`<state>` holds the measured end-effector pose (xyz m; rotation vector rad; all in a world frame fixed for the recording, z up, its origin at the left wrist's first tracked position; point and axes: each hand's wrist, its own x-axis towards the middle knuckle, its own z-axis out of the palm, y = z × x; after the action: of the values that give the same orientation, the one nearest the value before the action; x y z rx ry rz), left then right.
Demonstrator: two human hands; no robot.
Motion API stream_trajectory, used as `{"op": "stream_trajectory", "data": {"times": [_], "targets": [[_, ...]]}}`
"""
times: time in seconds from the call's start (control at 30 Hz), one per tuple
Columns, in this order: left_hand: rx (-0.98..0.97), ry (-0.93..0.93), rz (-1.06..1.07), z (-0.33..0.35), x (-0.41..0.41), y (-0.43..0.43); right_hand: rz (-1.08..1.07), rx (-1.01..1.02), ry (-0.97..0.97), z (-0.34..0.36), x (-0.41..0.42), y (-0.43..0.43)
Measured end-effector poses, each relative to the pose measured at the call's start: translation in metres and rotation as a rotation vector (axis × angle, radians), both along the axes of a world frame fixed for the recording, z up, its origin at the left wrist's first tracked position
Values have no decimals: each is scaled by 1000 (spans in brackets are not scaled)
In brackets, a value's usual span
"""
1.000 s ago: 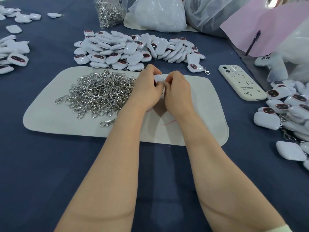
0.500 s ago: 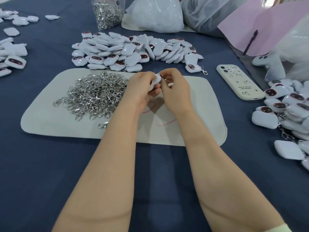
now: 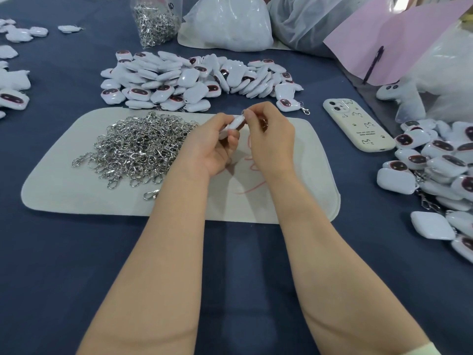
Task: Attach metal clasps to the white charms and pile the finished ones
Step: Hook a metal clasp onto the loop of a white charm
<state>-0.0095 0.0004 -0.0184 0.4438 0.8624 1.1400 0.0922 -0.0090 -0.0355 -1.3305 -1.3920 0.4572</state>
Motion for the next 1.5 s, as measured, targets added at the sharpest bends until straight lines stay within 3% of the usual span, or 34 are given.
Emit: {"op": "stream_trajectory", "data": {"times": [0.13,0.3,0.43,0.57,0.67,0.77,0.93,1.07,1.2,1.33,1.5], "targets": [[146,297,142,-5,0,2,6,7,-179,0,1,2],[528,885,182,-11,0,3,-5,-50,-350,-4,5,7],[697,1093,168,-11,-2,4,26,-91,-375,-7,5,6],[569,986,204,-10,1,6,46,-106,-243,-6,3,6],[256,595,219,-9,4,6,76,-145,-57,-5,2,5],[78,276,200,-6,1,6,99,-154,-8,-4,0,5],[-41,-37,188,-6,-1,7,44,-136,-2,-5,0,7],[-81,-174,140,-5,-2,6,20,-116,37,-5,-4,7],[-98,-136,112,-2,1,5,-19,-79,78,-2,-6,7],[-78,39,119,-3,4,4,-33,-52,31,-1,-6,6],[206,538,201,-4,7,1,-56,7,-173,-2,-3,4]]}}
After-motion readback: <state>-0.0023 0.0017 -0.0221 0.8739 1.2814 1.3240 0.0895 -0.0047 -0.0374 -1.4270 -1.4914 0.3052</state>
